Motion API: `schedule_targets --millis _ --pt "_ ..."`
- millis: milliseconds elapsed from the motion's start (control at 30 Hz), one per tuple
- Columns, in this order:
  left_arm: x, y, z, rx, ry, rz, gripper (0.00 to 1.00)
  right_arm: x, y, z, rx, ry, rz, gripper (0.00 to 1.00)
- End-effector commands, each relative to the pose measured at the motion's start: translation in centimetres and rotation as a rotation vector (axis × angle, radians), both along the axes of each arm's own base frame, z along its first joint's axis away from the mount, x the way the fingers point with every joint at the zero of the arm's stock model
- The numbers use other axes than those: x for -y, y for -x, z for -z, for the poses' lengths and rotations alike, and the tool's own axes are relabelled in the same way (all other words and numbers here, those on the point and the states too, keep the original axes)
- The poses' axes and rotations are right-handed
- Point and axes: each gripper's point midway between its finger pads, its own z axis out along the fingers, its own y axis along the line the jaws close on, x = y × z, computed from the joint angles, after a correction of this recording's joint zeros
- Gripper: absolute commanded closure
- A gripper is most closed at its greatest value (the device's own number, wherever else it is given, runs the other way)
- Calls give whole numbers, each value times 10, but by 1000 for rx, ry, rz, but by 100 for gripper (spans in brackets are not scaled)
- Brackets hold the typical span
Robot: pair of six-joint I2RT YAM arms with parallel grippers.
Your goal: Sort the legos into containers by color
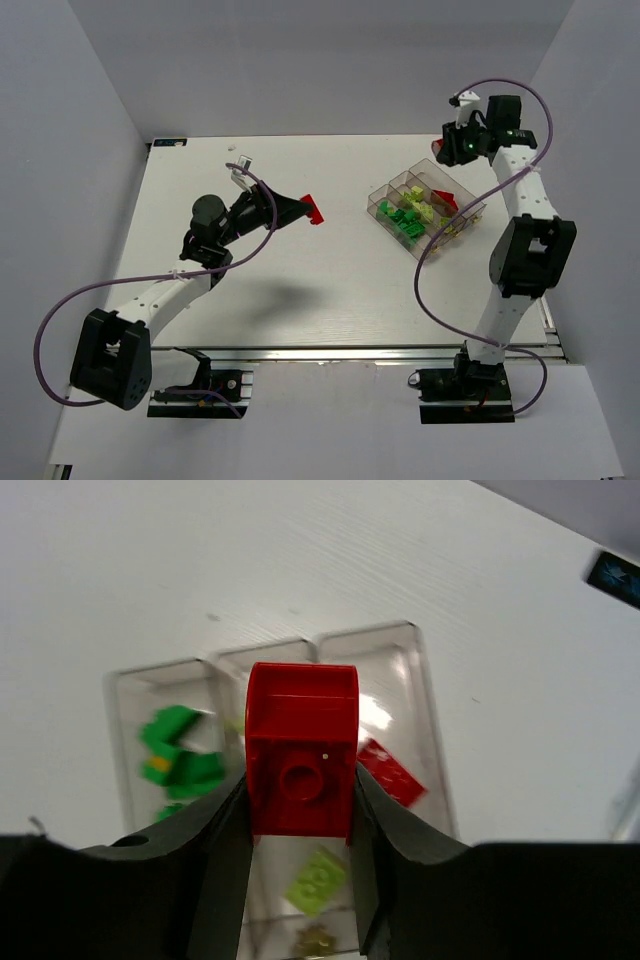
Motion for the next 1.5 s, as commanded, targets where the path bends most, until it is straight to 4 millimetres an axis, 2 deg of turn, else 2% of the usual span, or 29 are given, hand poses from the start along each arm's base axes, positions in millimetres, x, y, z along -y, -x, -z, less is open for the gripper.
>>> schedule_targets --millis 0,33,133,233,400,500,533,600,633,667,733,800,867,900,933,967,1000,1033,1067,1100,1133,1167,1200,1233,1333,1367,1400,1433,1467 --pt "-2 5 -22 64 0 3 100 57 4 31 -116 244 26 100" --pt "-2 5 -21 61 0 4 100 64 -3 41 -125 292 6 100" --pt "-1 4 -19 53 12 4 100 78 -4 66 -177 377 -19 100" --pt "-1 4 -19 52 23 3 100 83 -6 83 -196 413 -36 100" --pt "0 -1 -19 47 17 -1 100 86 -2 110 -255 430 -53 87" --pt "6 -5 -20 43 4 8 100 89 1 120 -276 432 -51 62" --pt "11 -5 -17 31 -5 18 100 90 1 121 -278 428 -49 45" --pt "18 -10 -9 16 -26 28 100 89 4 124 -288 420 -56 31" --pt "22 -13 -15 24 -25 33 100 89 4 123 -285 418 -56 23" --pt "28 -12 -13 17 -32 47 100 89 5 123 -285 413 -56 20" --pt "40 -23 -12 4 -44 60 100 88 6 117 -273 390 -55 17" --pt "58 -32 8 -53 -93 84 100 87 6 102 -243 350 -46 11" --pt "77 -42 5 -64 -129 90 100 81 5 85 -199 287 -58 11" --pt "85 -48 8 -67 -149 86 100 80 6 64 -154 258 -48 11" --pt "95 -59 26 -112 -174 85 100 85 10 58 -138 229 -33 11" --pt "106 -64 17 -112 -173 91 100 81 1 40 -50 184 -34 11" --pt "113 -71 20 -138 -169 76 100 89 7 12 25 151 -11 11" --pt "123 -80 36 -171 -174 77 100 83 18 16 14 75 -15 11" --pt "134 -84 25 -176 -145 82 100 64 30 -8 74 -30 -108 11" --pt "140 -90 26 -190 -137 67 100 53 43 -12 65 -103 -170 12" --pt "148 -93 27 -199 -125 71 100 47 55 -23 98 -144 -264 19" --pt "157 -103 31 -236 -103 68 100 25 73 -38 115 -262 -380 24" --pt "162 -107 32 -246 -88 72 100 14 94 -35 37 -347 -416 35" --pt "170 -110 29 -243 -66 84 100 6 103 -41 36 -396 -455 40" --pt "190 -127 28 -251 -42 93 100 -17 132 -43 -108 -627 -482 44" --pt "197 -134 45 -278 -52 93 100 -22 137 -41 -100 -636 -512 43" --pt "203 -141 30 -252 -31 91 100 -32 151 -40 -160 -667 -519 29" --pt "206 -148 36 -274 -41 68 100 -34 153 -39 -155 -660 -531 11" --pt "208 -156 40 -285 -43 52 100 -36 159 -38 -174 -660 -524 11"
